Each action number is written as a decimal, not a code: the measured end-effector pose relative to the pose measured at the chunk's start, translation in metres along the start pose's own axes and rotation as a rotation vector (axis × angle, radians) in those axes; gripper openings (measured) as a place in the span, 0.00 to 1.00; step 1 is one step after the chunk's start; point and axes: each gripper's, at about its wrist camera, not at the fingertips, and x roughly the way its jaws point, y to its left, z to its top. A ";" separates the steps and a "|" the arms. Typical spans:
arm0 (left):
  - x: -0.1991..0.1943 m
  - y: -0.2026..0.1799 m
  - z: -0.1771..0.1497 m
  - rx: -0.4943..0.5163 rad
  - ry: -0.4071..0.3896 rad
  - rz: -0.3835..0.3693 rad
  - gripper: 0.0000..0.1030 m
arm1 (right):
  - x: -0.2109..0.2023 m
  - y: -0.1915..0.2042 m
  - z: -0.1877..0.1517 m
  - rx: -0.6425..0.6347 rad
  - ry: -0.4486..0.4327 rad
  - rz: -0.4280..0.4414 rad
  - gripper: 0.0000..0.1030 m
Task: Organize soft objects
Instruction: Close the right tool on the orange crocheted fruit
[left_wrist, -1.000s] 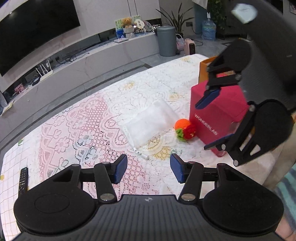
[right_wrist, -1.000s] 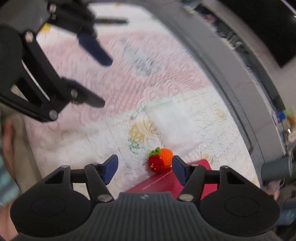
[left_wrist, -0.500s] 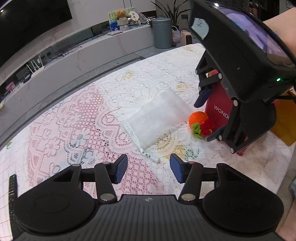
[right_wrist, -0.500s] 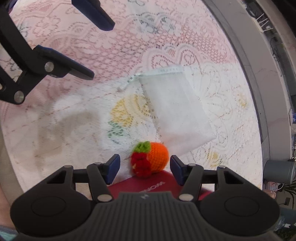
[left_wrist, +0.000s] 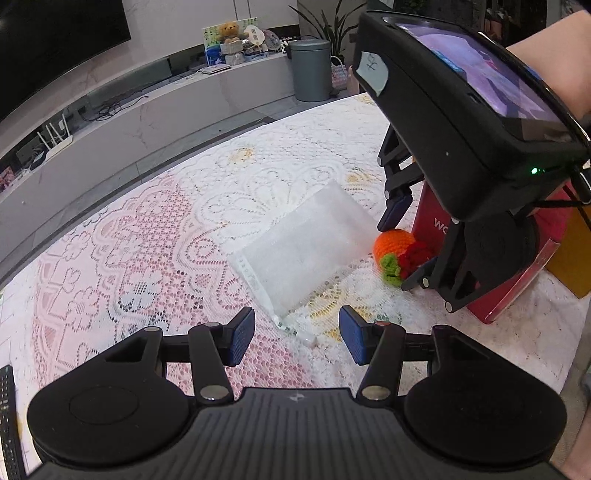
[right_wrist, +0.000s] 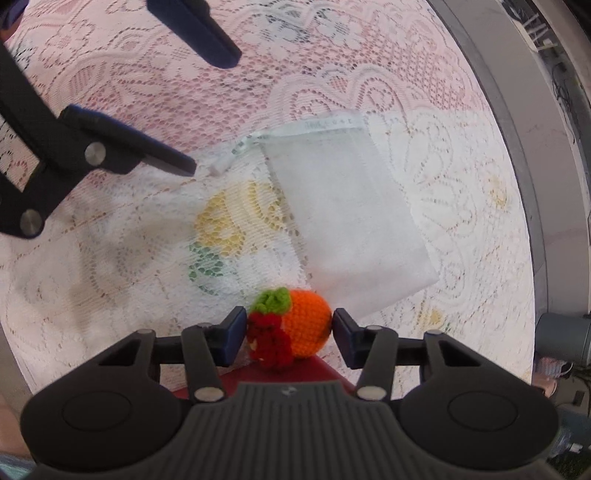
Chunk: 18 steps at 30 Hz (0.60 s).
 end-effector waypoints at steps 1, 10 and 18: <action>0.001 0.000 0.000 0.002 -0.002 0.000 0.61 | 0.000 0.000 0.000 -0.003 0.000 0.001 0.49; 0.004 0.001 0.000 0.026 0.001 0.010 0.61 | 0.001 -0.001 0.000 0.001 -0.002 0.003 0.47; 0.008 -0.003 0.007 0.175 -0.021 -0.011 0.79 | -0.018 -0.010 -0.005 0.046 -0.084 0.029 0.46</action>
